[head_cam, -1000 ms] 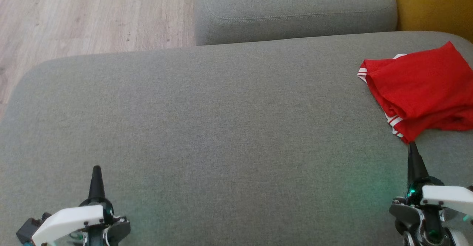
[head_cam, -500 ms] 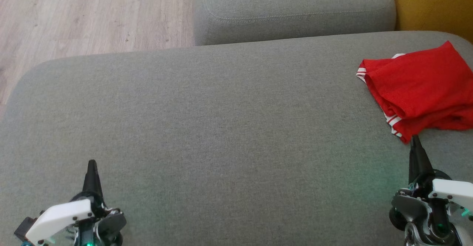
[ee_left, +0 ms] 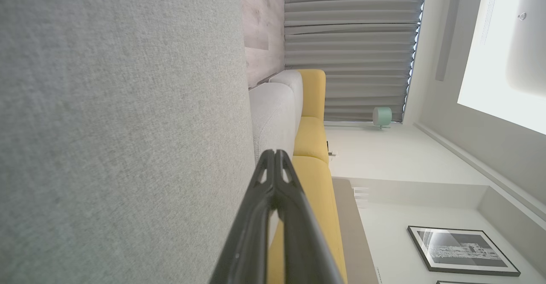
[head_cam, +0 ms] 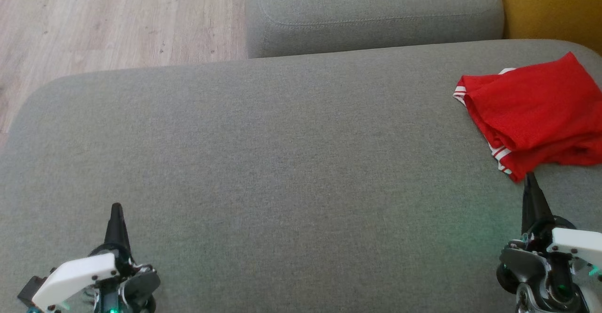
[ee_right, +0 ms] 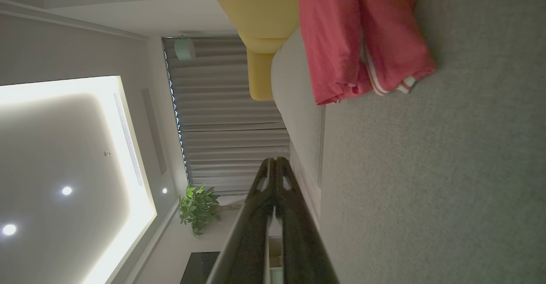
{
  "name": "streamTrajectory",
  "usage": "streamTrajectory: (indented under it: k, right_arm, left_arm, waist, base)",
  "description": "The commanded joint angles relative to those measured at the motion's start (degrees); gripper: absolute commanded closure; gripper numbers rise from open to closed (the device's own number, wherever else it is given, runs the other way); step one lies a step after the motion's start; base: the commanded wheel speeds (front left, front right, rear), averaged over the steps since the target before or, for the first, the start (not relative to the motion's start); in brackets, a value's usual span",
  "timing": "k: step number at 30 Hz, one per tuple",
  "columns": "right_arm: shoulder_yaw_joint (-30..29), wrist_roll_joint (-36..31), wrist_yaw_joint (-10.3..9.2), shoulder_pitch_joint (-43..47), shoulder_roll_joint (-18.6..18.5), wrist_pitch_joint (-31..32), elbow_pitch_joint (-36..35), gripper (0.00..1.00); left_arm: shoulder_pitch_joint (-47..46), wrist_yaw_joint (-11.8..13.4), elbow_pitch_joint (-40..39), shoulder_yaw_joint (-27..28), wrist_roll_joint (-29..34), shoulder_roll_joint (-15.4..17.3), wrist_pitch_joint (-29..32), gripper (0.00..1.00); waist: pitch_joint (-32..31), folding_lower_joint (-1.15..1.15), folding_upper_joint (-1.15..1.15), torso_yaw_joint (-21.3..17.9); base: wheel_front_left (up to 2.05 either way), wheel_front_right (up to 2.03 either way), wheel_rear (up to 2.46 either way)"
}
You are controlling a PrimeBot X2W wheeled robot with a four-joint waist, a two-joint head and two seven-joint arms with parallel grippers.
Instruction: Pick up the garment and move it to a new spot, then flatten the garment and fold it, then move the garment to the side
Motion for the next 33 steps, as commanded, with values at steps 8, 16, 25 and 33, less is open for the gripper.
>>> streamTrajectory:
  k: [8, 16, 25, 33]
  right_arm:
    - [0.9, -0.12, -0.04, -3.03, -0.6, 0.56, -1.8, 1.0]
    - [0.72, -0.28, -0.04, -3.05, -0.47, 0.71, -1.79, 1.0]
    - [0.55, -0.42, -0.04, -3.06, -0.35, 0.85, -1.78, 1.0]
    - [0.43, -0.52, -0.04, -3.07, -0.27, 0.94, -1.77, 1.0]
  left_arm:
    - [-2.76, -0.4, -1.62, 2.49, 0.33, 0.41, 0.47, 1.0]
    - [-2.78, -0.4, -1.61, 2.69, 0.49, 0.27, 0.62, 1.0]
    - [-2.79, -0.4, -1.6, 2.87, 0.64, 0.15, 0.77, 1.0]
    - [-2.8, -0.4, -1.59, 3.0, 0.75, 0.06, 0.87, 1.0]
  waist:
    - [0.0, 0.0, 0.0, 0.0]
    - [0.0, 0.0, 0.0, 0.0]
    - [0.0, 0.0, 0.0, 0.0]
    - [0.0, 0.0, 0.0, 0.0]
  base:
    - [0.0, 0.0, 0.0]
    - [0.0, 0.0, 0.0]
    - [0.0, 0.0, 0.0]
    - [0.0, 0.0, 0.0]
